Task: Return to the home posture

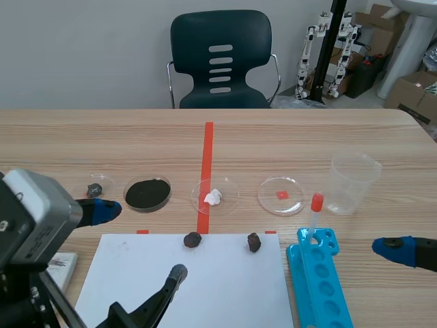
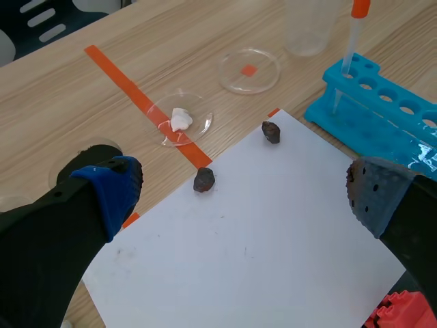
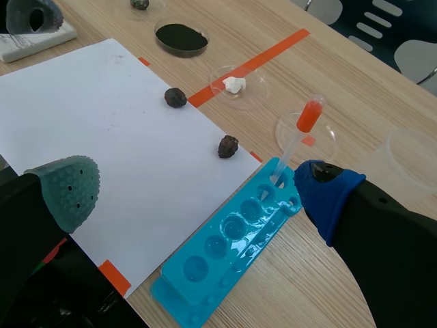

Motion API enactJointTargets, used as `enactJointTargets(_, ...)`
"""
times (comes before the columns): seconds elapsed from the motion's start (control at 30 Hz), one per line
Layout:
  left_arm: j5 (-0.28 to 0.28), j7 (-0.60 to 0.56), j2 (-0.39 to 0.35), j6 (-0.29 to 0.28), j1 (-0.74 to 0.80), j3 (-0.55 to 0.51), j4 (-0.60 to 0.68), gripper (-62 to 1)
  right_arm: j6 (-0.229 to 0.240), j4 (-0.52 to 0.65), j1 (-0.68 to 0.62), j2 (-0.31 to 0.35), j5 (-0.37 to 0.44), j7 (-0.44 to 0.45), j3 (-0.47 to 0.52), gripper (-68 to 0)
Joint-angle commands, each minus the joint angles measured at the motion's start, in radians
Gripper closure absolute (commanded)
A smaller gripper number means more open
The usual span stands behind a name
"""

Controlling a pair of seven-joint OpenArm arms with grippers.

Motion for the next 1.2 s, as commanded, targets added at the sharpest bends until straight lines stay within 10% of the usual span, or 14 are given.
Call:
enactJointTargets(0.0, -0.003, -0.011, 0.000, 0.003, 0.036, -0.020, 0.037, -62.3, -0.003, 0.009, -0.002, 0.000, 0.011, 0.014, 0.005, -59.1)
enactJointTargets(1.17, -0.008, -0.026, 0.002, 0.008, 0.148, -0.177, 0.073, -62.3, -0.003, 0.009, -0.002, 0.000, 0.011, 0.014, 0.005, -59.1)
